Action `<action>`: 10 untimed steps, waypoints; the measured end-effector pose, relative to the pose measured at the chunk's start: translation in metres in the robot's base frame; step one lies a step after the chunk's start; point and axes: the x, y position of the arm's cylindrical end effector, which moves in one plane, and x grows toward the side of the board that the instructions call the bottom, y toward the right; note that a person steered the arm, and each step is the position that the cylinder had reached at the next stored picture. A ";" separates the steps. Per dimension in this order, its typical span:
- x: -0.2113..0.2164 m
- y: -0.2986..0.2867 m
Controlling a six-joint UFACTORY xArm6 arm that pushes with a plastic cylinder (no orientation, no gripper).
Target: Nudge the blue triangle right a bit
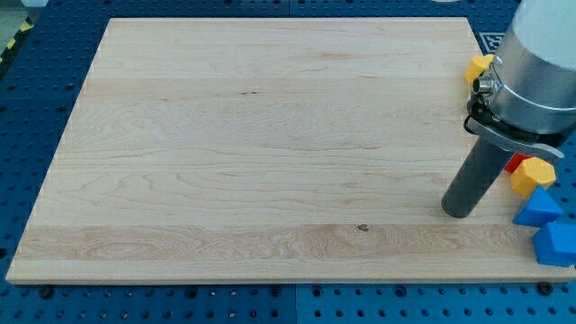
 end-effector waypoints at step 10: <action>-0.008 0.072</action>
